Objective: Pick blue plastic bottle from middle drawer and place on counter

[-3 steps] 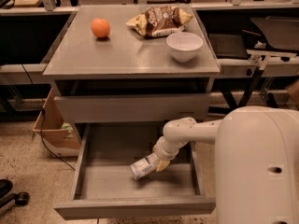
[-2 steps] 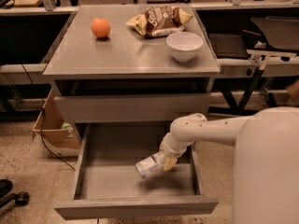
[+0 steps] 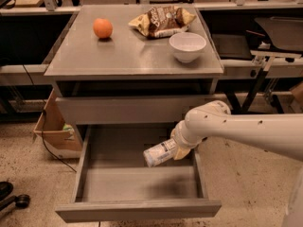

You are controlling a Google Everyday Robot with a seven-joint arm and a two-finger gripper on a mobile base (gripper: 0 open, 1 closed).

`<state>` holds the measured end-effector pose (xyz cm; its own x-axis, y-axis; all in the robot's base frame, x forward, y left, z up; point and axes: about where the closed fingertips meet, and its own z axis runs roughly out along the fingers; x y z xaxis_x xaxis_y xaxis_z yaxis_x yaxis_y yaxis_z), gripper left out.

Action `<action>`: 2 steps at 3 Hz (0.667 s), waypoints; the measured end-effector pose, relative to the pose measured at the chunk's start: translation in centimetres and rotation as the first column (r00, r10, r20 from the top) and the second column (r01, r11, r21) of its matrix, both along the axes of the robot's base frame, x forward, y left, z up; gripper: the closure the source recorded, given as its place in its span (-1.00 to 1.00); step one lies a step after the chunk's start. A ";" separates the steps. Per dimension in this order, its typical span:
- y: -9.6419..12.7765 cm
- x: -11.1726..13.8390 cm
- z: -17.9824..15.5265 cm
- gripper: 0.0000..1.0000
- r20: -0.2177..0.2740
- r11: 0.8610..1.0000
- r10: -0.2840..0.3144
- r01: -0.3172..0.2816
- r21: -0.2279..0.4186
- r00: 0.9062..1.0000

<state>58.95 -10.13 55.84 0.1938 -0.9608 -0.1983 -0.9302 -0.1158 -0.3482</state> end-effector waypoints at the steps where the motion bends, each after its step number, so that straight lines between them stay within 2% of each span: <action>1: 0.0 0.0 0.0 1.00 0.000 1.000 0.000 0.000 0.000 1.000; 2: -0.7 -0.7 2.7 1.00 0.037 0.999 -0.019 0.020 -0.027 0.999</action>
Offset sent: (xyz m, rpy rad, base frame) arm -0.0087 -0.0160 0.0477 -0.0500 -0.0629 -0.0414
